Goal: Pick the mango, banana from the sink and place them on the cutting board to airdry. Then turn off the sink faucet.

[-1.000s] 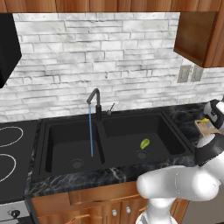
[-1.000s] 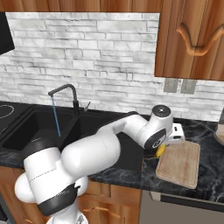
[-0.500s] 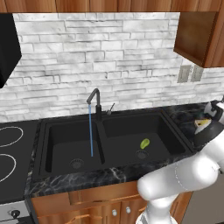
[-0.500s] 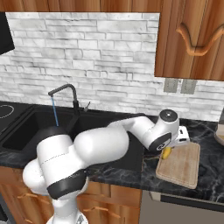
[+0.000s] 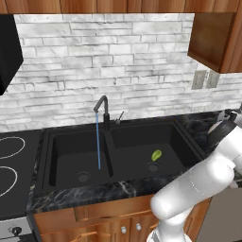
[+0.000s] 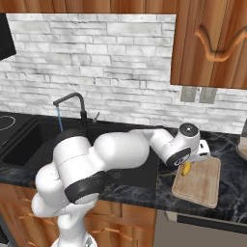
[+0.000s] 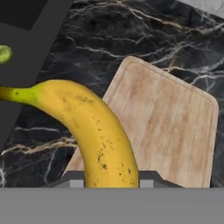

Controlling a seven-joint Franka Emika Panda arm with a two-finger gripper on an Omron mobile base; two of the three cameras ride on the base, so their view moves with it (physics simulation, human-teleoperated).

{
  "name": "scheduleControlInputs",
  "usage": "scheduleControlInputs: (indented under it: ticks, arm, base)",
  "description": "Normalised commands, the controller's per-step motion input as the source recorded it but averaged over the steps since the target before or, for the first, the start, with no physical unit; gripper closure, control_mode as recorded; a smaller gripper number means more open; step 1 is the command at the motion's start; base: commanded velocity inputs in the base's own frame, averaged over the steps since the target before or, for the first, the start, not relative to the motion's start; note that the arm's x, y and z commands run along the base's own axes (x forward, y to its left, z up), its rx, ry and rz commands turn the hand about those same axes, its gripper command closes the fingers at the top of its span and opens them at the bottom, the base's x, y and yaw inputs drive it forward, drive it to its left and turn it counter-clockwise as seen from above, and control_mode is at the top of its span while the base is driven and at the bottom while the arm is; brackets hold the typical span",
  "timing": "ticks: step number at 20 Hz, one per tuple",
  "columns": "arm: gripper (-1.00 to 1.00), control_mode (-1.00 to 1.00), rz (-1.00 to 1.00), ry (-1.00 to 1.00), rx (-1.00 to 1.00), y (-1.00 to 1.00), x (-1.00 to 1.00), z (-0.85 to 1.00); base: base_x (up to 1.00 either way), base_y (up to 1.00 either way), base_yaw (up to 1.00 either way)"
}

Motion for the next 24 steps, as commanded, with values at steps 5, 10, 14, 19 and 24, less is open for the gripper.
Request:
scheduleControlInputs:
  ticks: [5,10,14,19,24]
  arm:
    - [1.0,-1.0,0.04,0.01,0.0,-0.18,0.23,-0.18]
    - [1.0,-1.0,0.05,0.01,0.02,-0.27,0.16,-0.19]
    - [1.0,-1.0,0.06,0.0,0.01,-0.19,0.13,-0.18]
    - [1.0,-1.0,0.04,0.01,0.0,-0.1,0.17,-0.17]
    - [1.0,-1.0,0.02,0.02,0.0,-0.01,0.18,-0.21]
  base:
    - [0.0,0.0,0.0]
    - [0.0,0.0,0.0]
    - [0.0,0.0,0.0]
    - [0.0,0.0,0.0]
    - [0.0,0.0,0.0]
